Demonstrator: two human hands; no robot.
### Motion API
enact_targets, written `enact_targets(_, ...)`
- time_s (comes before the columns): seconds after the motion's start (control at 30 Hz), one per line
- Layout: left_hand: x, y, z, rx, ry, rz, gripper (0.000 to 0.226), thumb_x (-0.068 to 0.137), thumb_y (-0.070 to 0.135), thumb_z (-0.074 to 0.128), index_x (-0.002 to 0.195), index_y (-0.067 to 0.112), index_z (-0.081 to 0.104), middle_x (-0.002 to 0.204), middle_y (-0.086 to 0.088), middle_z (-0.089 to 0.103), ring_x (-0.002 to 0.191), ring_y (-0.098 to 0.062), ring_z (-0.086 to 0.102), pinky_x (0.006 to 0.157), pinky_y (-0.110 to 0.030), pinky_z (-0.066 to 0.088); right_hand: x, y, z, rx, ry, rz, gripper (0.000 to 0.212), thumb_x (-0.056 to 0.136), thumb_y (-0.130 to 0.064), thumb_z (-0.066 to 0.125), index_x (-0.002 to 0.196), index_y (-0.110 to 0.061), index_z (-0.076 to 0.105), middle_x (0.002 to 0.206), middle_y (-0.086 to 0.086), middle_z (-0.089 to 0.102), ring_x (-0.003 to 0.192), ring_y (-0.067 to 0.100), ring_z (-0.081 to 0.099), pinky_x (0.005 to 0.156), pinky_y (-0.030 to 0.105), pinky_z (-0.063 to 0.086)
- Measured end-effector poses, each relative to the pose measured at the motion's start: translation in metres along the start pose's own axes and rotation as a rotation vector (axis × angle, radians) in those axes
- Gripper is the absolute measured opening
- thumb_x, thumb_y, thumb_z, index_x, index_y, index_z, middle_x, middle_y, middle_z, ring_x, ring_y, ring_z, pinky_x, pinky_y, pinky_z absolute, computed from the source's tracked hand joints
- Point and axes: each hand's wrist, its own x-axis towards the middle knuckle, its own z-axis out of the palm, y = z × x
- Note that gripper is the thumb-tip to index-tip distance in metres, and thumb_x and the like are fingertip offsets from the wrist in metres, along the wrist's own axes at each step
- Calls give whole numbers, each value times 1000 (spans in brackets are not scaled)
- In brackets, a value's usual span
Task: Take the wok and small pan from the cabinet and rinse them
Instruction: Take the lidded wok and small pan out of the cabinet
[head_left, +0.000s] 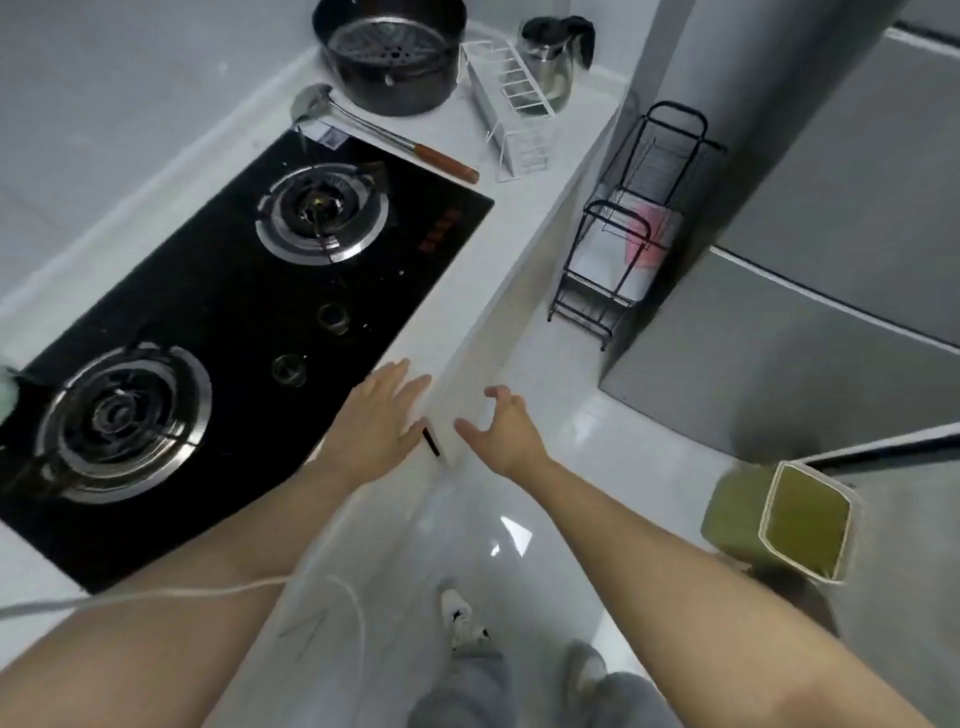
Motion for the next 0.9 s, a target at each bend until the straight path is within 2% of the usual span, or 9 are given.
enact_targets(0.07,16,-7,14,11,0,43,62,97,46,41,153,21,32,160,-12,27,148,-28,24,120,-42,23,28,4,9,59,-25,51,76,88,-53,65,147,-18,32,145,10,38,120,28,55,99,38,47)
enact_targets(0.23,27,-9,31,-133,185,45,51,95,32,57,145,25,49,156,-6,36,144,-23,32,121,-31,15,96,16,32,256,-62,119,89,87,-47,70,154,-17,20,150,9,36,130,26,49,99,29,43)
enact_targets(0.3,26,-12,37,-120,233,37,50,94,30,60,143,25,52,155,-4,38,144,-22,33,121,-30,14,114,18,54,392,-121,123,93,85,-39,74,155,-17,17,142,5,40,130,23,48,94,27,41)
enact_targets(0.43,27,-11,37,-114,240,48,47,96,33,58,142,23,54,154,-5,40,143,-25,36,117,-40,27,127,13,83,576,-83,164,113,61,-49,72,154,-17,17,136,1,46,126,22,53,100,41,50)
enact_targets(0.57,25,-8,38,-88,262,49,49,95,30,61,142,21,54,154,-6,40,142,-27,37,115,-42,29,119,35,65,494,-81,157,93,77,-36,74,153,-17,26,126,-5,46,122,19,54,98,31,46)
enact_targets(0.63,25,-11,37,-50,255,54,48,95,29,59,142,19,54,153,-9,41,142,-29,37,115,-43,29,109,64,43,456,-101,143,88,76,-34,76,152,-21,34,128,-13,51,115,14,59,99,34,51)
enact_targets(0.77,24,-2,37,7,236,60,47,97,28,53,143,14,52,153,-15,40,142,-35,36,116,-48,28,86,125,-30,383,-27,98,54,83,-21,69,136,-25,57,115,-14,68,91,11,70,76,25,59)
enact_targets(0.83,25,0,38,23,222,61,47,98,27,51,143,11,52,153,-17,39,142,-37,35,117,-49,27,81,143,-59,263,84,78,43,86,-23,64,129,-27,64,100,-10,73,78,9,68,65,19,52)
enact_targets(0.9,26,3,38,28,204,49,47,98,26,50,142,10,51,153,-18,38,143,-38,33,118,-50,25,82,156,-79,107,184,57,34,90,-24,58,122,-28,66,85,-6,69,70,14,63,63,23,44)
